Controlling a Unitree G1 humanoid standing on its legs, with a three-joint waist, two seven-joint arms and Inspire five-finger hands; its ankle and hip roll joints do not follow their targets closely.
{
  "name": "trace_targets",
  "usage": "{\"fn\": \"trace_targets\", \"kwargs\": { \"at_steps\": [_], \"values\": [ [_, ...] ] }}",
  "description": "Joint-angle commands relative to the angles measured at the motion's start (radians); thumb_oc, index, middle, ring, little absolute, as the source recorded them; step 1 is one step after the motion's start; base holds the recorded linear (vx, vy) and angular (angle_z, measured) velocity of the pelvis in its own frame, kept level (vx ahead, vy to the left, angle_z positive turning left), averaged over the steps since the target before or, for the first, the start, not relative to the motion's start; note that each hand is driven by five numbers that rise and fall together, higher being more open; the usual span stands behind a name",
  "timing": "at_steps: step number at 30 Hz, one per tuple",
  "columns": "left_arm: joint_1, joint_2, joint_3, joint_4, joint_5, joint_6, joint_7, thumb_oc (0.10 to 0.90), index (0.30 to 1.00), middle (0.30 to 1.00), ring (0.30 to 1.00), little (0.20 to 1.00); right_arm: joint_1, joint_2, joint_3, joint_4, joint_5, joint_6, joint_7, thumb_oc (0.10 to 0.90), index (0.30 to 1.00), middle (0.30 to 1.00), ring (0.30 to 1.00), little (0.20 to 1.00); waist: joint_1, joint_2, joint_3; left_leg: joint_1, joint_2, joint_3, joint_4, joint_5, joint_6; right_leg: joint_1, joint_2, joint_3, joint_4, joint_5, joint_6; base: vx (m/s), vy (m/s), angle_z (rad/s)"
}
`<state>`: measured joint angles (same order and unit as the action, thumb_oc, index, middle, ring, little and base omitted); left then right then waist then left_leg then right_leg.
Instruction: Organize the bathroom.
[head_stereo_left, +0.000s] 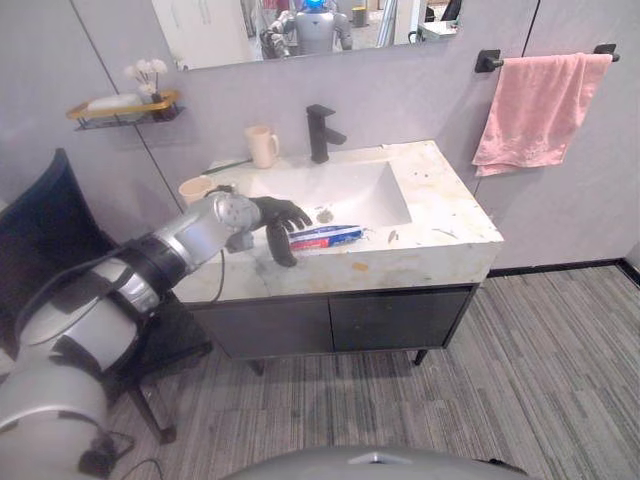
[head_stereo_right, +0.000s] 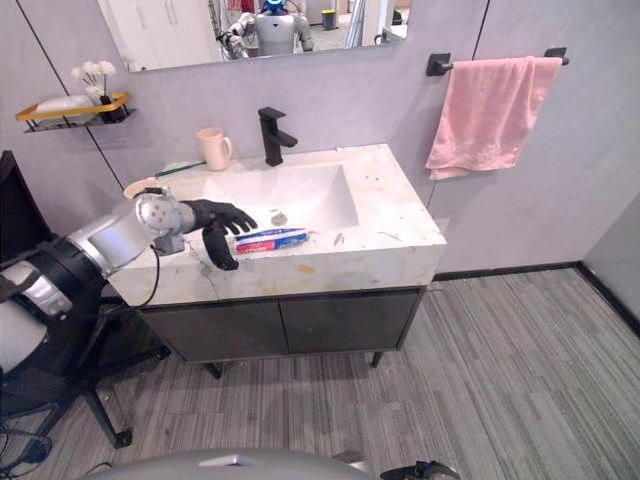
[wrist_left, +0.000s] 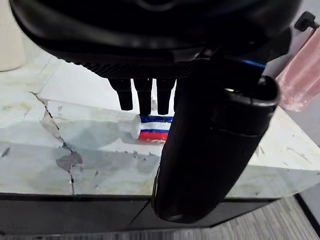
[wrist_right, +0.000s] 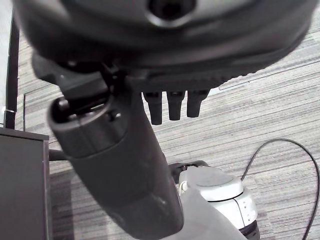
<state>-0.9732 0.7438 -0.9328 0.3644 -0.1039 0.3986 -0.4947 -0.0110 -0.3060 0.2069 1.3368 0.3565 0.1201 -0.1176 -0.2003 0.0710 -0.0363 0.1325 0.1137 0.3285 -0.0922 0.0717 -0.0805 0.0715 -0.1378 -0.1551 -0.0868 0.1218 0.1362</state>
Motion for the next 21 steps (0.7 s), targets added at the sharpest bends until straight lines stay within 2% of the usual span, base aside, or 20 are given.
{"fn": "trace_targets", "kwargs": {
  "at_steps": [1, 8, 15, 21],
  "values": [
    [-0.212, 0.042, 0.051, 0.093, 0.072, -0.017, 0.028, 0.800, 0.900, 0.900, 0.900, 0.900, -0.067, -0.034, 0.023, 0.027, -0.047, -0.017, -0.010, 0.800, 0.900, 0.900, 0.900, 0.900, 0.002, 0.000, 0.038, 0.064, -0.058, -0.017, 0.007, -0.107, 0.063, 0.036, 0.023, 0.023, 0.024, -0.083, 0.029, 0.00, 0.000, 0.00],
    [-0.212, 0.038, 0.058, 0.098, 0.087, -0.018, 0.028, 0.800, 0.900, 0.900, 0.900, 0.900, -0.060, -0.028, 0.020, 0.028, -0.045, -0.022, -0.011, 0.800, 0.900, 0.900, 0.900, 0.900, 0.001, 0.001, 0.037, 0.063, -0.061, -0.016, 0.007, -0.107, 0.066, 0.035, 0.024, 0.024, 0.025, -0.082, 0.029, 0.00, 0.000, 0.00],
    [-0.207, 0.037, 0.057, 0.119, 0.125, -0.048, 0.033, 0.800, 0.900, 0.900, 0.900, 0.900, -0.046, -0.026, 0.016, 0.024, -0.031, -0.029, -0.006, 0.800, 0.900, 0.900, 0.900, 0.900, -0.006, 0.001, 0.033, 0.063, -0.062, -0.011, 0.006, -0.110, 0.067, 0.032, 0.025, 0.028, 0.025, -0.083, 0.030, 0.00, 0.000, 0.00],
    [-0.206, 0.022, 0.071, 0.121, 0.121, -0.041, 0.109, 0.800, 0.900, 0.900, 0.900, 0.900, -0.036, -0.026, 0.018, 0.026, -0.037, -0.035, 0.001, 0.800, 0.900, 0.900, 0.900, 0.900, -0.014, -0.002, 0.033, 0.064, -0.063, -0.006, 0.005, -0.111, 0.069, 0.029, 0.027, 0.032, 0.028, -0.084, 0.029, 0.00, 0.000, 0.00]
  ]
}}
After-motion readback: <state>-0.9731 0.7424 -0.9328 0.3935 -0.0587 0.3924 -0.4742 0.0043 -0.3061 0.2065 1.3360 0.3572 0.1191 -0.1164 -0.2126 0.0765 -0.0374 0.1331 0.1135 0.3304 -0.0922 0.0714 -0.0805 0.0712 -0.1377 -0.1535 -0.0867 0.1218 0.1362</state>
